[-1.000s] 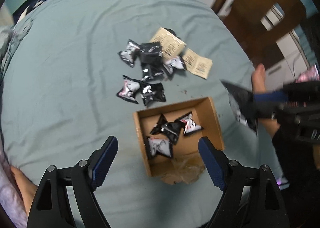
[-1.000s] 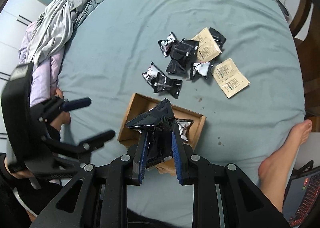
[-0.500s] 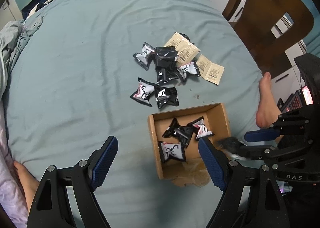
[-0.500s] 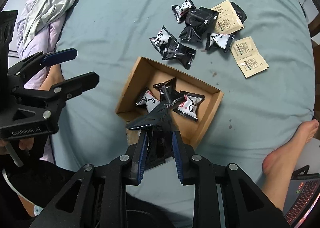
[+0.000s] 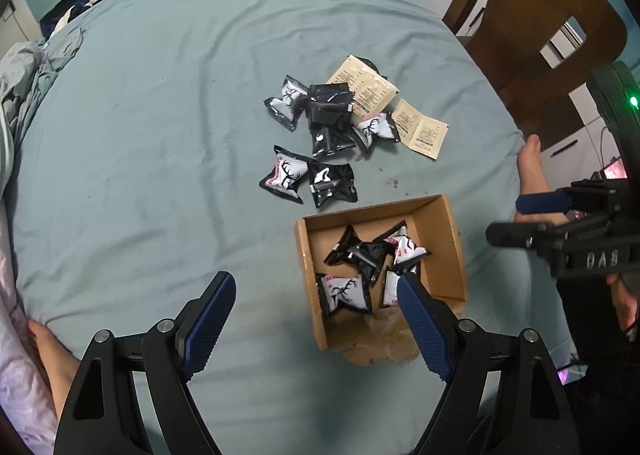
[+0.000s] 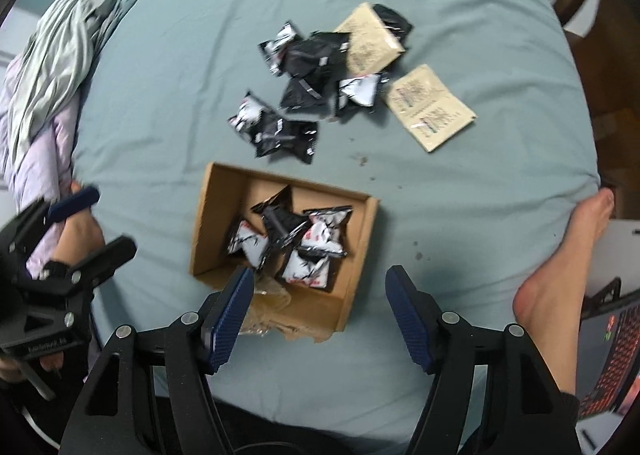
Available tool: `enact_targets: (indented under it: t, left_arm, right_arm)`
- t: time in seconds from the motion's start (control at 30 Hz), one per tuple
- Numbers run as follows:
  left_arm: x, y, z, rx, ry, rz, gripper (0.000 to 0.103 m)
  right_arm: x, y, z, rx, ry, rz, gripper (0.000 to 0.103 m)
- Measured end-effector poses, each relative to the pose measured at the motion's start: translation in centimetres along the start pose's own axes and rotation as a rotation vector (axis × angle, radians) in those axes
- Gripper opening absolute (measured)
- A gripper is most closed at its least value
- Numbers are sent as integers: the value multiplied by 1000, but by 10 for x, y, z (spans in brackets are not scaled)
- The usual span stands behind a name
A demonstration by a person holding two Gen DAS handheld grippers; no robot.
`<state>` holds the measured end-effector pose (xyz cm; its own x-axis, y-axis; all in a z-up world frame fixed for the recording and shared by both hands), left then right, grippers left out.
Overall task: Organize snacks
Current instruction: 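Grasp a beige paper sachet with the right tool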
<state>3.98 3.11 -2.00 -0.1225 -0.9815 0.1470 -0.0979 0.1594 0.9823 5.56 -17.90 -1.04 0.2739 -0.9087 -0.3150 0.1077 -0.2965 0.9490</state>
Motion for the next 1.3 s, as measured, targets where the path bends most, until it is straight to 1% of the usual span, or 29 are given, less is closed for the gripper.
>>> enact_targets:
  t: [0.2,0.53,0.6,0.73,0.9,0.97,1.1,1.23,1.3]
  left_arm:
    - [1,-1,1,-5,-1,4,84]
    - [0,-3,11,-11,-7,-5,84]
    - [-1,-7,14,-14,-16,-20,84]
    - [-2,-18,19,-35,-34,-51,84]
    - [-5,-26,20,-55,-39,-61,84]
    - [-7,-29,18,-62,-27,-61,84]
    - [-7,-37,15,-71,-16,-47,84]
    - [-5,-46,12,-86,-30,-46,84]
    - [-5,-51,9,-97,-29,-34,84]
  right_arm:
    - [15,9,-3,37,-82,-21,67]
    - [29,11,-9,56,-130,-44,67]
    - [33,8,-13,60,-136,-52,67]
    - [44,-4,-22,56,-160,-49,67]
    - [63,-26,-37,44,-150,14,67]
    - [70,-32,-41,43,-151,22,67]
    - [84,-47,-49,25,-167,-14,67]
    - [100,-59,-66,38,-175,-25,67]
    - [110,-63,-77,58,-213,-56,67]
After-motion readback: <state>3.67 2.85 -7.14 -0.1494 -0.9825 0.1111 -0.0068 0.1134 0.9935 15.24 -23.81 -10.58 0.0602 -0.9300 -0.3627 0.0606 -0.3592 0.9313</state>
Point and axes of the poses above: each gripper's, at about its wrist camera, not at the fingertips, and y roughly against the way its jaws point, x to its right, z to its underside, the point moved 5 cm from there along -y, roughly the way its jaws point, and after that the axes turned 7 degrees about -x, right-handed, at the moved point
